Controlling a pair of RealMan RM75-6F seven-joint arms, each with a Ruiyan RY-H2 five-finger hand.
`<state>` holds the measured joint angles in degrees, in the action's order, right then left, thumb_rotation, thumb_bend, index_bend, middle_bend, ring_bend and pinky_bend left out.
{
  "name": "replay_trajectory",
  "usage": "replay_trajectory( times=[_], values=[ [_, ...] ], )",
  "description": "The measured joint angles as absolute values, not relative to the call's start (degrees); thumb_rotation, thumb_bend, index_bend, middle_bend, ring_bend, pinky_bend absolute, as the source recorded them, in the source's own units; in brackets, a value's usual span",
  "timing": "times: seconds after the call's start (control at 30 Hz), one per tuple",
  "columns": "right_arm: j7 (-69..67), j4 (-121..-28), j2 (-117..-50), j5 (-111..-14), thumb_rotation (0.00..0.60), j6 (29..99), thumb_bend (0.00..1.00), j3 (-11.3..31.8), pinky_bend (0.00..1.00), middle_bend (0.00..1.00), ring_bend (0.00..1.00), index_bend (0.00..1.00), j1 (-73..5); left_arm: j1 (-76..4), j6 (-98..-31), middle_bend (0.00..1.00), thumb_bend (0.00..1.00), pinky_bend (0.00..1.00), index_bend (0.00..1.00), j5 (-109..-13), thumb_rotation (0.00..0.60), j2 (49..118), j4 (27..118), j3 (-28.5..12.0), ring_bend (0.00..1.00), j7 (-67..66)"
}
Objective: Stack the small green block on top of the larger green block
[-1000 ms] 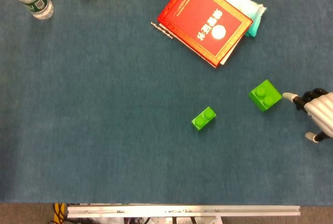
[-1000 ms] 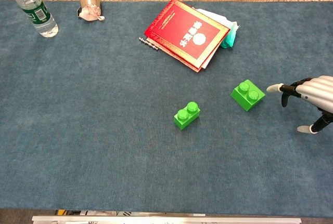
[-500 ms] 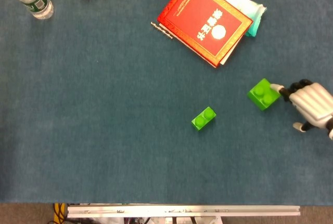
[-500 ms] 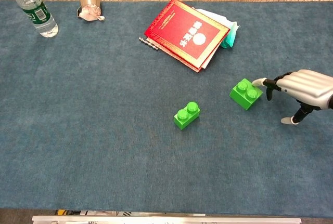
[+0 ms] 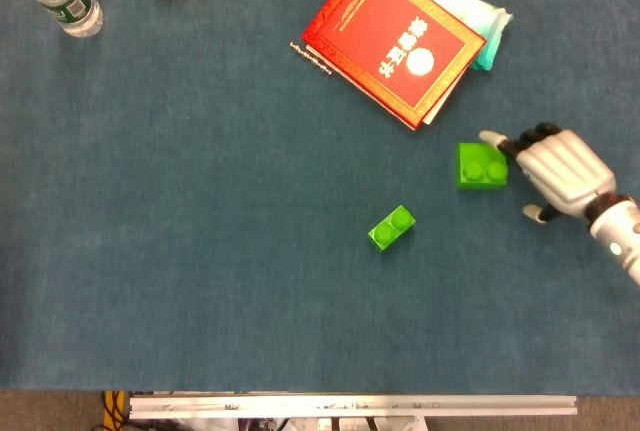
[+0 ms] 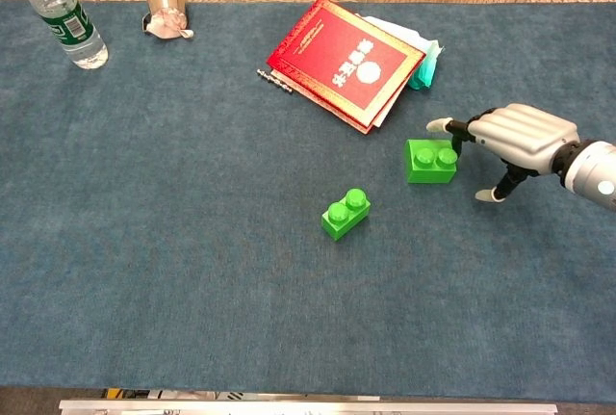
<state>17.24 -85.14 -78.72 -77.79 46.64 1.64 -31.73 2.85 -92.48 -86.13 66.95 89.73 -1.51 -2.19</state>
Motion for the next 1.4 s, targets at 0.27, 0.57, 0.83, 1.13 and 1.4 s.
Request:
replay_trajectory(
  times=[0.27, 0.57, 0.83, 1.13, 1.4],
  values=[
    [17.3, -87.2, -77.7, -77.9, 0.600, 48.3, 0.14, 1.9, 0.21, 0.35, 0.24, 0.08, -32.1, 3.0, -92.6, 0.06, 0.24, 0.03, 0.10, -86.3, 0.600, 66.7, 89.9, -1.6, 0.07, -2.0],
    [13.8, -93.2, -74.2, -83.8, 0.600, 52.6, 0.14, 1.1, 0.21, 0.35, 0.24, 0.08, -31.6, 3.0, -92.8, 0.06, 0.24, 0.03, 0.10, -86.8, 0.600, 66.6, 90.2, -1.5, 0.07, -2.1],
    [12.1, -95.7, -75.1, -90.2, 0.600, 51.3, 0.09, -0.2, 0.21, 0.31, 0.23, 0.12, -34.7, 3.2, -93.1, 0.06, 0.24, 0.03, 0.10, -87.1, 0.600, 66.5, 90.6, -1.3, 0.07, -2.0],
    [18.5, -94.9, -81.0, -90.4, 0.600, 46.6, 0.07, 0.7, 0.21, 0.26, 0.18, 0.13, -39.1, 3.7, -93.7, 0.06, 0.24, 0.03, 0.10, -87.2, 0.600, 66.3, 90.7, -1.2, 0.07, -1.7],
    [23.3, -92.9, -85.4, -88.6, 0.600, 43.8, 0.12, 1.5, 0.21, 0.27, 0.18, 0.23, -41.7, 4.2, -94.1, 0.06, 0.24, 0.03, 0.10, -86.9, 0.600, 66.3, 90.2, -1.2, 0.07, -0.9]
  ],
)
